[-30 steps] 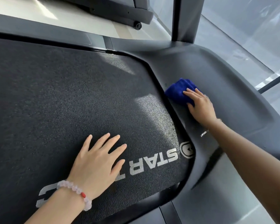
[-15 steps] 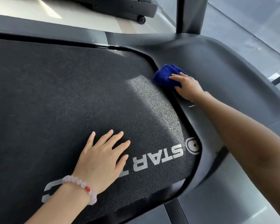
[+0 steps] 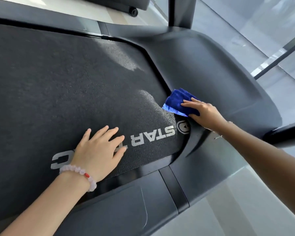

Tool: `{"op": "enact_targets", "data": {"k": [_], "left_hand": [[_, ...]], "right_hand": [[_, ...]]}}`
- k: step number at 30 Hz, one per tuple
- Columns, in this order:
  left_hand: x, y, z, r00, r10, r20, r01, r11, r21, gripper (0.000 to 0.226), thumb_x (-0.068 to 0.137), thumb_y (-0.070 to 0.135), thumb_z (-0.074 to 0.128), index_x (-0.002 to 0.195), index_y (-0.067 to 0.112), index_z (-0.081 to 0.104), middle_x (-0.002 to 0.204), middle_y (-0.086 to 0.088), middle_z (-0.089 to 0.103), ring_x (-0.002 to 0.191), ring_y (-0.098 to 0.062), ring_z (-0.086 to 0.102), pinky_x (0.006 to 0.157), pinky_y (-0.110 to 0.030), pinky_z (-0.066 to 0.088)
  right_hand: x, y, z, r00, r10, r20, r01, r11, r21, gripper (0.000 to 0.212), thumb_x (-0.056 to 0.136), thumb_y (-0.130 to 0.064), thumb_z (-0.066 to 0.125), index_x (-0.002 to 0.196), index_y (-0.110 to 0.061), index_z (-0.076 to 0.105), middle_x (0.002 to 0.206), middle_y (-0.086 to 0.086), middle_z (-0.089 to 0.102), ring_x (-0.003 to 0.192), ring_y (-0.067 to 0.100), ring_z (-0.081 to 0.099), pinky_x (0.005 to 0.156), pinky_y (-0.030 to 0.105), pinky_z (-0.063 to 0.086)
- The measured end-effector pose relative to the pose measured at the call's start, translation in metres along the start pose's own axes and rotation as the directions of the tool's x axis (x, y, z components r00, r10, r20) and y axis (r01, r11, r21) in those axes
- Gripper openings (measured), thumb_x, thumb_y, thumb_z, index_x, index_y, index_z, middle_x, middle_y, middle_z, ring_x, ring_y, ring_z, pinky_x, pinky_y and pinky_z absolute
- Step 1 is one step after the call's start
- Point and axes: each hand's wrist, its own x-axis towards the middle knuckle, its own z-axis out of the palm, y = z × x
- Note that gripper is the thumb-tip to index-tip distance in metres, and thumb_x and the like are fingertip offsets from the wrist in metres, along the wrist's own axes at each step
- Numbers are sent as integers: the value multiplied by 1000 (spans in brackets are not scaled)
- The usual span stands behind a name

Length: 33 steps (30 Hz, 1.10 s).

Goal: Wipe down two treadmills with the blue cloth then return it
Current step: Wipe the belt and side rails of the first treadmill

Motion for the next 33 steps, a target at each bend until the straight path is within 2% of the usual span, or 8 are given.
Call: {"op": "enact_targets", "data": {"k": [13,15,17,19,23,26,28,33], "left_hand": [[-64,4,-16,998,18,63,-18,1000,-3,48,82,45,34,94,24,75,104,1,70,101,-22,66,76,-51,53],[-71,4,-19,999,6,44,-4,999,-48,51,85,47,31,104,24,73,113,2,67,110,-20,62,85,-49,50],[-77,5,-22,997,-23,71,30,995,-100,48,95,47,27,129,30,56,139,7,48,133,-15,39,106,-46,33],[-86,-2,-22,994,-42,102,54,992,-111,47,98,48,25,142,33,37,151,11,29,141,-10,19,114,-39,17],[-109,-11,-33,997,-60,53,65,992,-105,57,93,53,19,138,29,45,146,8,40,138,-12,30,111,-39,25],[-124,-21,-36,995,-61,76,69,992,-109,48,98,45,31,143,30,35,150,10,31,141,-10,21,114,-38,19],[-135,-25,-39,996,-62,58,69,990,-126,47,97,42,36,142,28,38,149,8,33,140,-12,24,114,-39,20],[-168,-39,-47,997,-71,6,71,988,-135,44,95,35,48,136,21,48,143,2,45,136,-18,34,110,-41,26]], "right_hand": [[-69,-48,34,988,153,-31,-148,983,108,48,88,-14,57,132,-32,49,143,-15,43,139,13,30,102,35,38],[-70,-54,33,982,186,-19,-181,974,138,47,88,-15,56,131,-33,50,142,-15,44,138,13,32,104,35,37],[-74,-61,32,976,219,-6,-214,958,191,47,87,-15,57,130,-34,51,139,-15,47,134,16,40,104,34,36],[-81,-71,30,971,238,7,-231,938,259,47,85,-15,58,128,-36,53,135,-14,52,125,20,49,103,33,37],[-112,-106,37,979,197,59,-205,910,361,49,84,-16,60,126,-40,54,128,-10,59,125,21,50,105,36,37],[-139,-136,42,983,171,70,-184,898,400,49,85,-14,61,125,-41,54,129,-14,57,134,9,38,106,31,34],[-156,-154,42,981,186,52,-191,890,414,48,86,-13,61,125,-41,54,130,-15,56,134,4,36,102,26,34],[-195,-191,43,986,169,-15,-142,873,466,49,86,-9,62,123,-40,55,118,-43,40,133,-1,34,95,10,28]]}}
